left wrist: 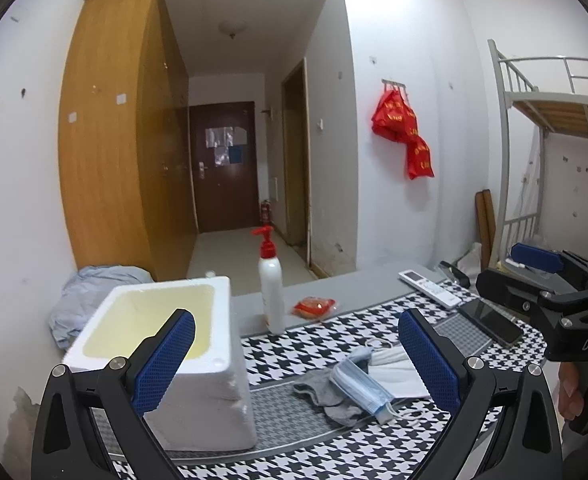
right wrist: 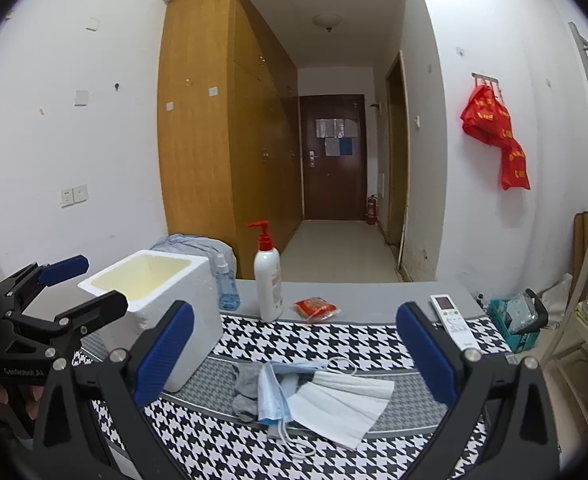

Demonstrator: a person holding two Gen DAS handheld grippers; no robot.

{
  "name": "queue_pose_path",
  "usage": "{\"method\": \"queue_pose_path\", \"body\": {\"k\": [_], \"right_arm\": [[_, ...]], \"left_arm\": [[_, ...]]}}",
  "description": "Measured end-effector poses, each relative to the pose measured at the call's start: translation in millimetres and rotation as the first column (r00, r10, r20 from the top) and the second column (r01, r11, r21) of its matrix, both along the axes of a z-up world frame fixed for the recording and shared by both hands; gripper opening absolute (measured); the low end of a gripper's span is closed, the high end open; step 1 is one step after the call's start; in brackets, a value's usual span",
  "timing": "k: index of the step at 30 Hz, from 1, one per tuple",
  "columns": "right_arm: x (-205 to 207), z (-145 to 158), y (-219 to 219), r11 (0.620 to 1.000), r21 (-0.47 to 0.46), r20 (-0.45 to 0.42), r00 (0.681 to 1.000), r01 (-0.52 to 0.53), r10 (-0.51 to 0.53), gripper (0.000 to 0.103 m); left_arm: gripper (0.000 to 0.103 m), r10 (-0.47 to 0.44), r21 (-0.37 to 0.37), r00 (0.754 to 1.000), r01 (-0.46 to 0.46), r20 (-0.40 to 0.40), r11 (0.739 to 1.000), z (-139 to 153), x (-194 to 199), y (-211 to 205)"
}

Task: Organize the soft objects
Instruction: 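Withdraw both tools from the foam box toward the mask and sock, then move both tools toward the grey sock and blue mask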

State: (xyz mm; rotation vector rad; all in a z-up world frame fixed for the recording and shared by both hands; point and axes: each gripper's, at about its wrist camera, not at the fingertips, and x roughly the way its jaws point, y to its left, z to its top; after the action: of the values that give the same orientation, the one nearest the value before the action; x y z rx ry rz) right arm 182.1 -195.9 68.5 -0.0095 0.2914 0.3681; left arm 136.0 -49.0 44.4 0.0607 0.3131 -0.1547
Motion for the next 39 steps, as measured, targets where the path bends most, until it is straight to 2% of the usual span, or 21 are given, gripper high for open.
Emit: {"method": "queue_pose_path", "body": {"k": [14, 21, 39], "right_arm": [[9.9, -21.9, -18.9, 1.000, 0.010, -0.059, 0.998, 0.009, -0.009, 0.102], [16.8, -41.5, -20.7, 1.000, -0.019, -0.101, 0.995, 0.016, -0.018, 0.102], [34.6, -74.8, -25.1, 0.999, -0.048, -0.194, 0.981, 0.000, -0.010, 0.102]], "left_arm": [[0.102, -0.023, 0.002, 0.998, 0.023, -0.063, 1.000, -22.8, 15.0, -13.5], [0.102, -0.035, -0.010, 0.993, 0.034, -0.112, 0.999, -39.8, 24.7, -18.6], [0.102, -0.032, 0.002, 0.984, 0.033, -0.177, 0.999, -66.4, 39.5, -25.4]]}}
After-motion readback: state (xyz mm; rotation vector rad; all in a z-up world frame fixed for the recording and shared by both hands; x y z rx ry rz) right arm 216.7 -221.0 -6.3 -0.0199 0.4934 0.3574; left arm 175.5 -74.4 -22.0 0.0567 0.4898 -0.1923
